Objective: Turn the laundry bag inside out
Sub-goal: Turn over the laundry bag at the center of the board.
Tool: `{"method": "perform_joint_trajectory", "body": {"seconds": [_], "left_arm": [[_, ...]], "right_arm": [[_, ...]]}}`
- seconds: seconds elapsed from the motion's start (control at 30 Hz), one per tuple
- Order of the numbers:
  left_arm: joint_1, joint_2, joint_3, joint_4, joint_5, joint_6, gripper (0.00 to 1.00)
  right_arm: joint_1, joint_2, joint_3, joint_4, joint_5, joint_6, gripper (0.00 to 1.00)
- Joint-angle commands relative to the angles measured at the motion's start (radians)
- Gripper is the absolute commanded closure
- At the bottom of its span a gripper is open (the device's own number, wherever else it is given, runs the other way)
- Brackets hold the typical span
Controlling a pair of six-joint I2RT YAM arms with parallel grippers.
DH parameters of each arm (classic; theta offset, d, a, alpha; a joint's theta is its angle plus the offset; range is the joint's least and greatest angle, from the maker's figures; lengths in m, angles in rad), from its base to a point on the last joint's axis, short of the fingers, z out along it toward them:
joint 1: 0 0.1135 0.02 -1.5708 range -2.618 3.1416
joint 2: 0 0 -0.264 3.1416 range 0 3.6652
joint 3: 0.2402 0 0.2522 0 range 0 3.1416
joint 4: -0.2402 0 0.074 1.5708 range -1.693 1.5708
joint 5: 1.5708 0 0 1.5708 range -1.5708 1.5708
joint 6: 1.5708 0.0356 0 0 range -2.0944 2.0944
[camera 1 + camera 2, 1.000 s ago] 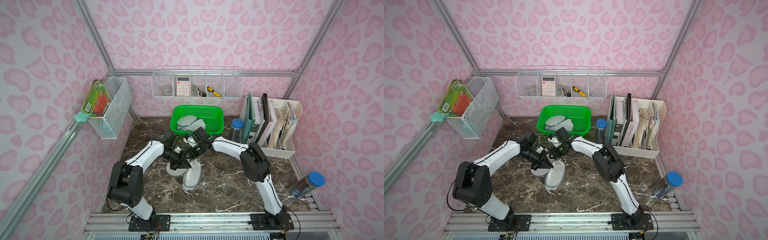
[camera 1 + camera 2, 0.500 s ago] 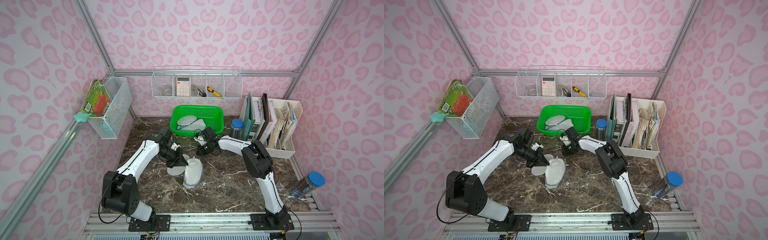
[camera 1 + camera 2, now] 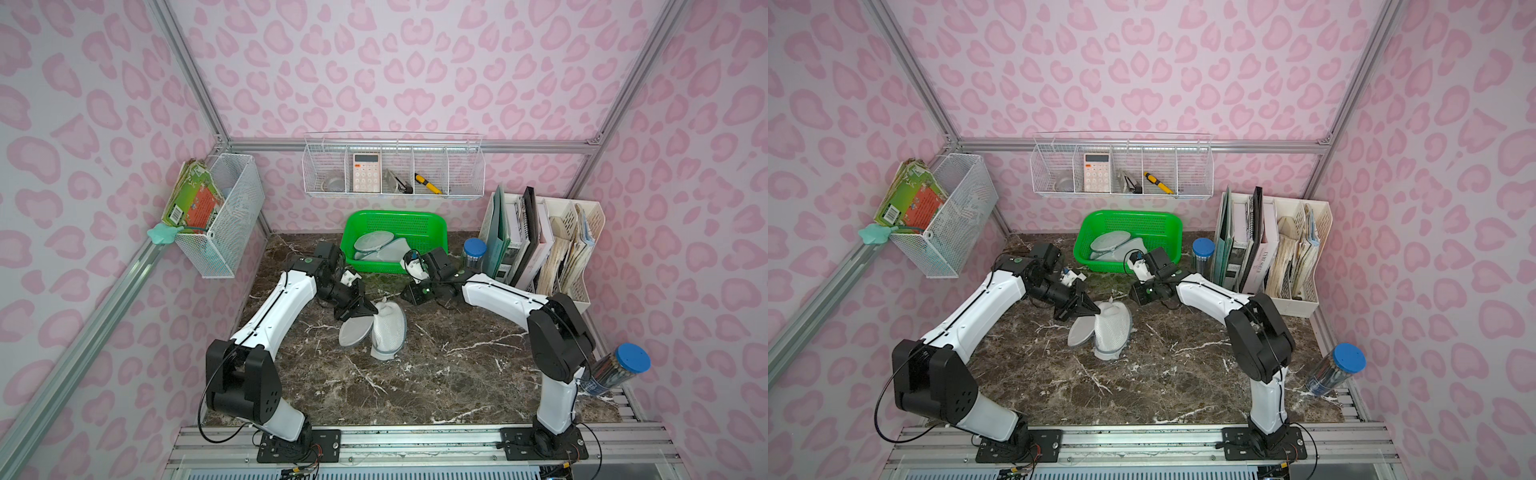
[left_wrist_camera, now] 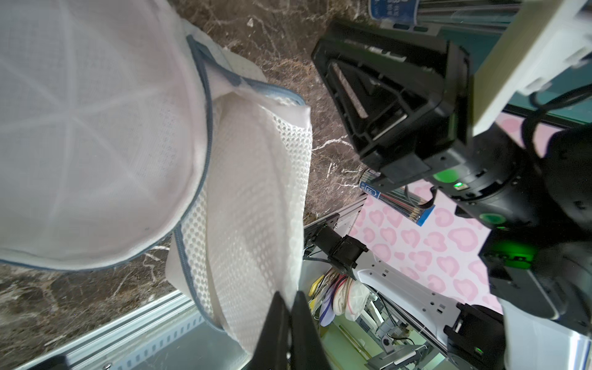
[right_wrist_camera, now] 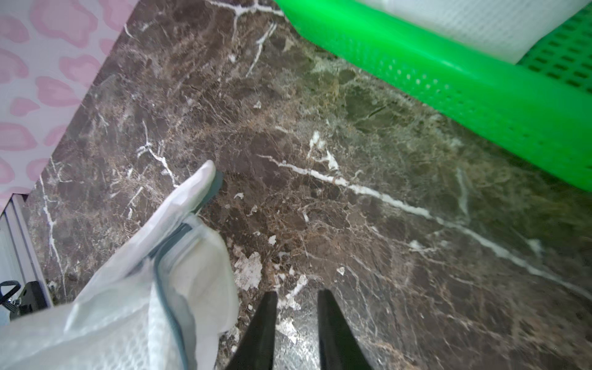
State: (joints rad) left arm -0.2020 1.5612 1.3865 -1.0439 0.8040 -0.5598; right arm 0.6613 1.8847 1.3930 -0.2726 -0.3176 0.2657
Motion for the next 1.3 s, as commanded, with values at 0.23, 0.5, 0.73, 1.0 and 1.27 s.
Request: {"method": "perform_joint_trajectory", "body": {"seconds": [0.23,0.5,0.73,1.0,1.27], "left_arm": [[0.009,0.058,0.332,-0.192,-0.006,0.073,1.00],[-0.043,0.076,-0.185,0.494,0.158,-0.234,1.00],[-0.065,0.171,-0.214,0.474,0.100,-0.203,1.00],[0.019,0.123,-0.149,0.188,-0.102,-0.068,0.55],[0.094,0.026,-0.245,0.190,-0.143,-0.093,0.34]], "right_arm": [[-0.069,-0.131,-0.088,0.079,0.059,0.040,0.63],[-0.068,-0.149,-0.122,0.059,0.078,0.038,0.61],[-0.061,-0.152,-0.123,0.036,0.077,0.023,0.56],[0.032,-0.100,-0.117,0.037,-0.050,-0.014,0.56],[0.096,0.036,-0.081,0.012,-0.077,-0.024,0.57]]}}
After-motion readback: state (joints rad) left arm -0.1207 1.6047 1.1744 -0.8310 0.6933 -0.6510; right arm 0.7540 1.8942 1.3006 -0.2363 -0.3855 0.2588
